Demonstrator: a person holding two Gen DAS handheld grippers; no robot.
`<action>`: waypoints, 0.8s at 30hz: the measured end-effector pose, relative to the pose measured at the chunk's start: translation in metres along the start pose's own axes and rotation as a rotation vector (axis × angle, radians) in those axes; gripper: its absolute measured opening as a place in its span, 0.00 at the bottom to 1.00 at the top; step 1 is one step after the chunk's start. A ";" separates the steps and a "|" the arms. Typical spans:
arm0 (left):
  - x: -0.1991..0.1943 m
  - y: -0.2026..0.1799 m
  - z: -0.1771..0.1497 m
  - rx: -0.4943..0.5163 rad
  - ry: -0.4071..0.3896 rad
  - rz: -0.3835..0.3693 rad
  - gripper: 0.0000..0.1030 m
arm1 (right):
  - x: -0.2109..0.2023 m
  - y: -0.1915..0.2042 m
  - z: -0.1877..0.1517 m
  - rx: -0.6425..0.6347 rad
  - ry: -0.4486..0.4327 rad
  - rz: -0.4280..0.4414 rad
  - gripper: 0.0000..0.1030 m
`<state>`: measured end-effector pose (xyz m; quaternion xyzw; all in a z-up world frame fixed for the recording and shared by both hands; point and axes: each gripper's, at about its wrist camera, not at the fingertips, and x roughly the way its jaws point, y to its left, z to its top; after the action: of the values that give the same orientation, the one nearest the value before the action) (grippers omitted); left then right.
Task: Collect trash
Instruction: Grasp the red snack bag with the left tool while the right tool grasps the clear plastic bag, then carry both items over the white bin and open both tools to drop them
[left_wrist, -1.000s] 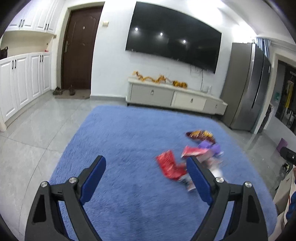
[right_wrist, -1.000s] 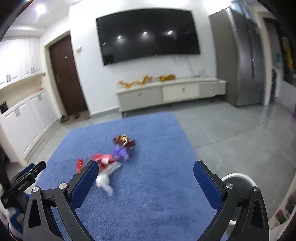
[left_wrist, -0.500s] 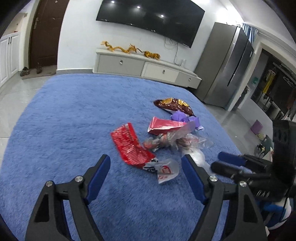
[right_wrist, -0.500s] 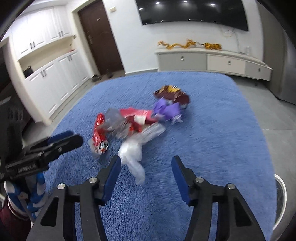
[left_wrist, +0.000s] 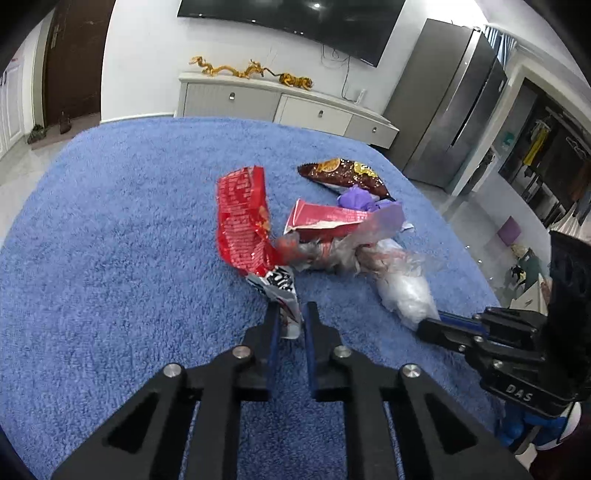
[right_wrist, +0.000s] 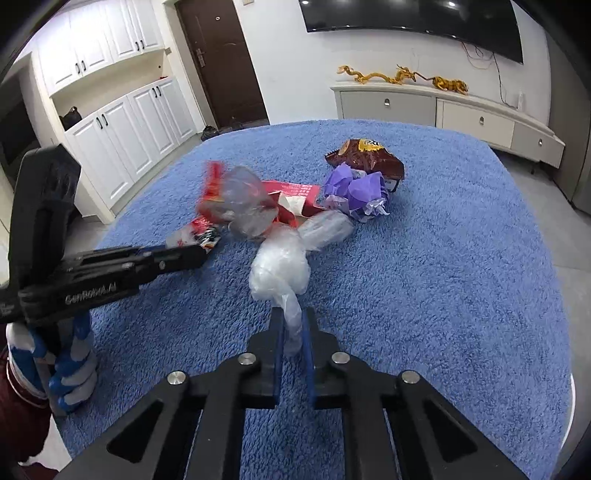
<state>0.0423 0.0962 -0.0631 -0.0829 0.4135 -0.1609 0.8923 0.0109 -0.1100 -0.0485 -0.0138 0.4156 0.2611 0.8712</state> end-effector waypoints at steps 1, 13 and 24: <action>-0.002 -0.001 -0.002 0.001 -0.003 0.006 0.10 | -0.003 0.002 -0.002 -0.004 -0.005 0.007 0.07; -0.069 -0.009 -0.019 -0.004 -0.104 0.066 0.09 | -0.057 0.014 -0.019 -0.003 -0.098 0.066 0.06; -0.078 -0.111 0.008 0.200 -0.137 -0.047 0.09 | -0.131 -0.061 -0.037 0.169 -0.238 -0.096 0.06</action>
<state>-0.0235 0.0208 0.0286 -0.0139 0.3312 -0.2164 0.9183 -0.0556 -0.2295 0.0115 0.0705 0.3288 0.1830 0.9238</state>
